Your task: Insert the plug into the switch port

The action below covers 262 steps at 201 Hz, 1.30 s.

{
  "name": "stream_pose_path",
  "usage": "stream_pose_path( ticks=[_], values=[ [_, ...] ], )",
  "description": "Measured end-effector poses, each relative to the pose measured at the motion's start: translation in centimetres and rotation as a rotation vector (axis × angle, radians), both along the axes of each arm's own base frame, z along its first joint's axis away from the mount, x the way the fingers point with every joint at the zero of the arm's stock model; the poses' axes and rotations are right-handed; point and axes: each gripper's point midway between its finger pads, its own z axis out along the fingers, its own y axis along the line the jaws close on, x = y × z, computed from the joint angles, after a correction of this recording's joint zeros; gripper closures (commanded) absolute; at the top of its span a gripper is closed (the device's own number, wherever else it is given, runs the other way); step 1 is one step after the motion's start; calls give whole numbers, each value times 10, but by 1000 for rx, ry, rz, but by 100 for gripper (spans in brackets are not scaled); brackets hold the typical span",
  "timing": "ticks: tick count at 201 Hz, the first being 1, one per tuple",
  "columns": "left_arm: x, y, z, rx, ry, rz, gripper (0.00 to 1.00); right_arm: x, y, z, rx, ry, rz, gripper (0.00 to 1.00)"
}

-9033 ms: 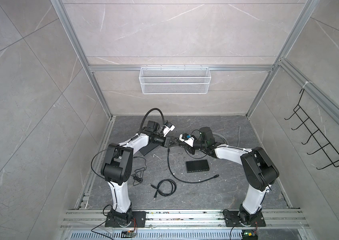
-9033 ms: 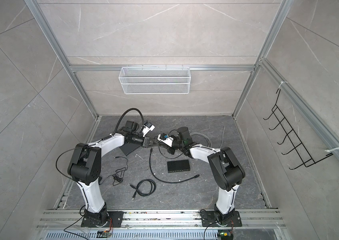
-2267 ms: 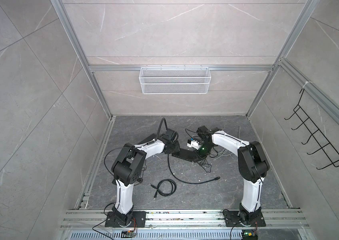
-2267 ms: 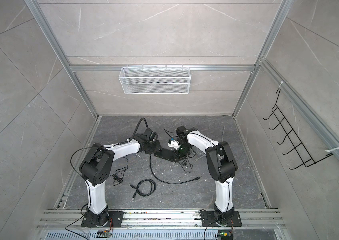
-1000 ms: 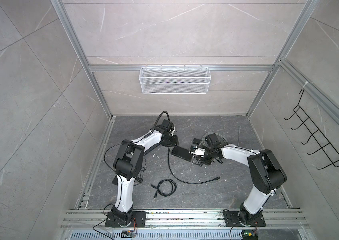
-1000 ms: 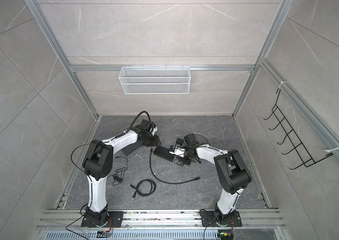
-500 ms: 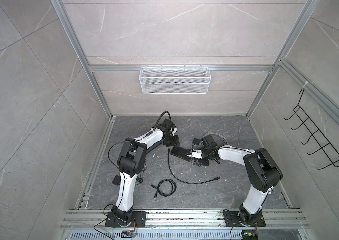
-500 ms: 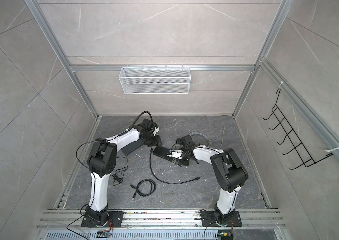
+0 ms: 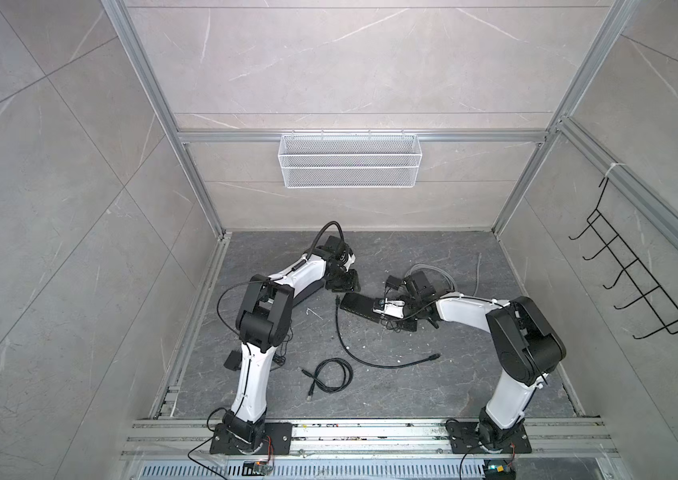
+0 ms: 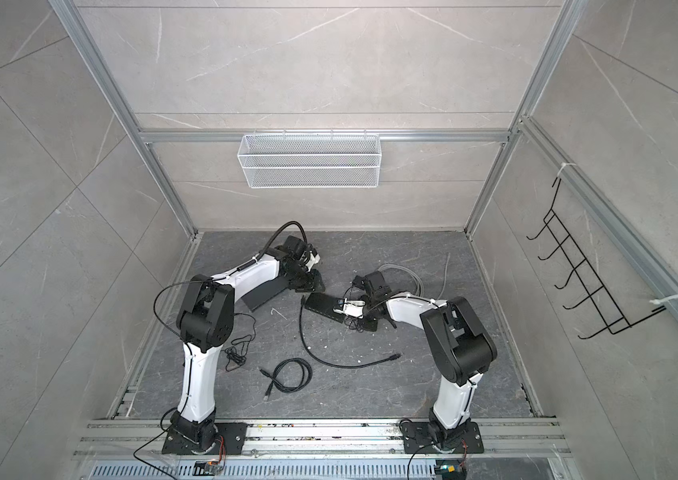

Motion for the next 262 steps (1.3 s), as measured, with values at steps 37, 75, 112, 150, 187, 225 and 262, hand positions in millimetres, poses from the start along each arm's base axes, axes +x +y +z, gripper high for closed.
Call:
stream_pose_path(
  ticks=[37, 75, 112, 150, 187, 225, 262],
  values=[
    [0, -1, 1, -2, 3, -2, 55, -6, 2, 0, 3, 1, 11, 95],
    [0, 6, -1, 38, -1, 3, 55, -8, 2, 0, 3, 2, 12, 95],
    [-3, 8, -2, 48, 1, -2, 55, -5, 1, 0, -11, 3, 6, 97],
    [-9, 11, -2, 56, 10, -9, 55, 0, 0, 0, -30, 6, -1, 96],
    [-11, 11, -2, 58, 7, -24, 55, 0, 0, 0, -35, 12, -2, 97],
    [-13, 10, -3, 61, 7, -41, 55, 0, 0, 0, -34, 13, -1, 96],
    [-15, 16, -2, 99, 4, -41, 55, 0, 0, 0, -32, 13, 0, 97]
  ],
)
